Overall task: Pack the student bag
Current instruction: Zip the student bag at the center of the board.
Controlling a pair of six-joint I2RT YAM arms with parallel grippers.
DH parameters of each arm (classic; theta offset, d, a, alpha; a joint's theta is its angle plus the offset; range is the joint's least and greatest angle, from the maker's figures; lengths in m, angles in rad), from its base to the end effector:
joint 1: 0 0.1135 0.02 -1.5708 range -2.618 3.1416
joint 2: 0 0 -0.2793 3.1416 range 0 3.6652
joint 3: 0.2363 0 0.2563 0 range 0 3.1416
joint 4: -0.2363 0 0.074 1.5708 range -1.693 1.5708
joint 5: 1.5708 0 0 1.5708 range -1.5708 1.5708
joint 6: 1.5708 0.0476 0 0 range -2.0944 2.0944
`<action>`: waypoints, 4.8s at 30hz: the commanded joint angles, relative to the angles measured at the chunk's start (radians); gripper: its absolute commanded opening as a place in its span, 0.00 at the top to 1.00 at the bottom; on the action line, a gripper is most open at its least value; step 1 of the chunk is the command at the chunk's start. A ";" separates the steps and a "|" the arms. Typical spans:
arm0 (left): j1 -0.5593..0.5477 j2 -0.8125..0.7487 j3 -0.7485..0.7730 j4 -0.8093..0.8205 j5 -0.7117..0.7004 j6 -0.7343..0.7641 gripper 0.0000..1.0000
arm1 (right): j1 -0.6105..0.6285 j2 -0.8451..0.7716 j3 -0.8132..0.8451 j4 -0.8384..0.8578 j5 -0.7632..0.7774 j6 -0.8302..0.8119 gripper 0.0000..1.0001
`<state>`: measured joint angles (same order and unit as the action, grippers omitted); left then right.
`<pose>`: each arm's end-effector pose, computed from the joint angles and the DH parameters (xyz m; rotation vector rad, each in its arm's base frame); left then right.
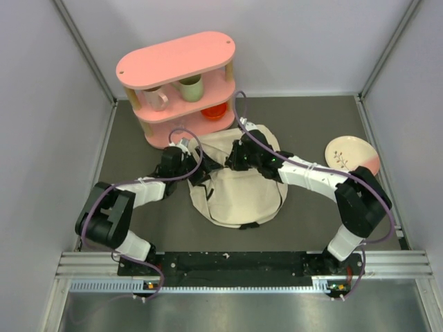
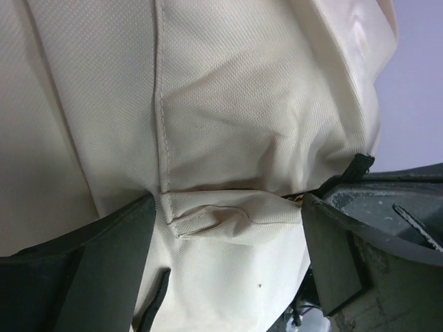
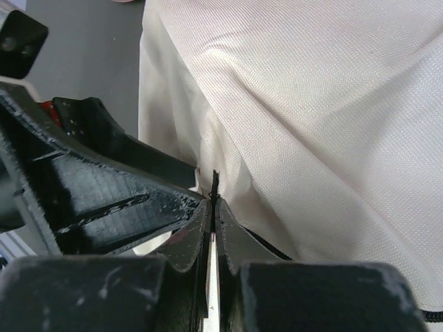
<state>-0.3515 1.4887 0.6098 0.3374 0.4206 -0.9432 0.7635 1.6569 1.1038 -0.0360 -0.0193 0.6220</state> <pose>0.2777 -0.1225 0.1777 -0.4031 2.2701 -1.1704 0.2801 0.2694 0.2444 -0.1726 2.2699 0.7939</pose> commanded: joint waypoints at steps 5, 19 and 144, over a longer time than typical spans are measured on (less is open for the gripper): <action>0.003 0.119 -0.019 0.318 0.090 -0.112 0.31 | 0.011 -0.065 -0.021 0.064 -0.001 0.025 1.00; 0.003 0.145 -0.004 0.339 0.116 -0.111 1.00 | 0.010 -0.074 -0.051 0.070 -0.005 0.045 1.00; 0.174 -0.354 -0.143 -0.187 -0.048 0.213 1.00 | -0.323 -0.344 -0.302 0.096 -0.192 0.065 0.66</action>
<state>-0.1913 1.1351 0.4793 0.1135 0.3515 -0.7502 0.4339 1.2686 0.6640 -0.0326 -0.0647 0.7010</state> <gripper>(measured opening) 0.015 0.323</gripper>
